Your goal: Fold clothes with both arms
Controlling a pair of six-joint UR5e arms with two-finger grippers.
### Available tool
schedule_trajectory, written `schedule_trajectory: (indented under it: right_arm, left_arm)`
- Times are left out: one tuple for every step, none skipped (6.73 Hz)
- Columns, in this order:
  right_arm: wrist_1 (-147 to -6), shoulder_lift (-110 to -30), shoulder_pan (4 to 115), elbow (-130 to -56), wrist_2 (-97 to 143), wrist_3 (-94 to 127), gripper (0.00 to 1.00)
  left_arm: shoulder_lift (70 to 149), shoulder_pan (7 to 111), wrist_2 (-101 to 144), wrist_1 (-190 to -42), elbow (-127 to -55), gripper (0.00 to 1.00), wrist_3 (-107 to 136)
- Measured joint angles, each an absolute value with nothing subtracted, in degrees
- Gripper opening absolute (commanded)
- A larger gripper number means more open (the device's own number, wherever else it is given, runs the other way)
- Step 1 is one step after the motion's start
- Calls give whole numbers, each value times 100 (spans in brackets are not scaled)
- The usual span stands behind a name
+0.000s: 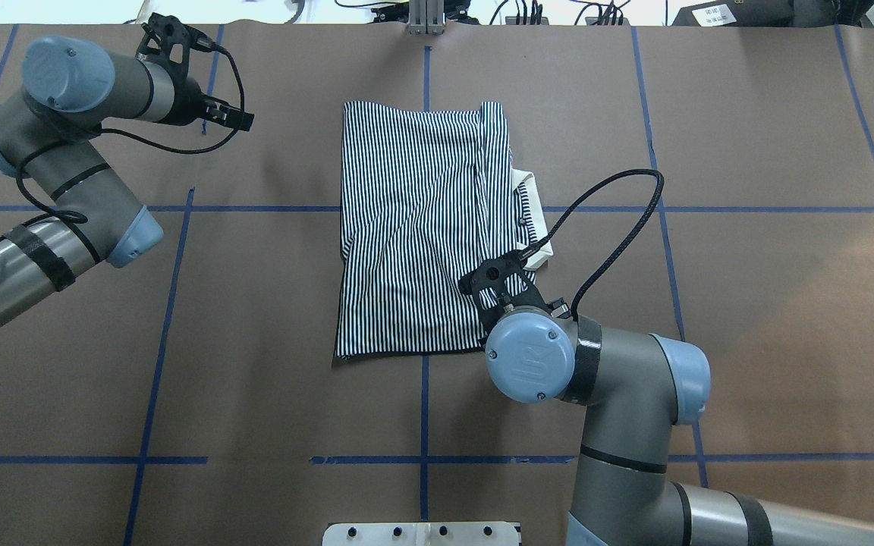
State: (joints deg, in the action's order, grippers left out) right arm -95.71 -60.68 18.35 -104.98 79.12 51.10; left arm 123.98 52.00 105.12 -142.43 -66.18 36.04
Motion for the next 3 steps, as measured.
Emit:
schedule_trajectory:
  right_arm:
    - [-9568,-6180,1895,-10582,7912,5069,0]
    - [-9559,-6384,1893,-10708,7904,5094,8]
    - [-9556,-6546,1816,-10831,7897,5291,37]
  left_arm:
    - [12395,5197,10512,-14248,-6618,100,3604]
    - [12391,5192,10512,-14250,-6617,100,3604]
    - [12387,5189,10512,-14249,-6610,100,3604]
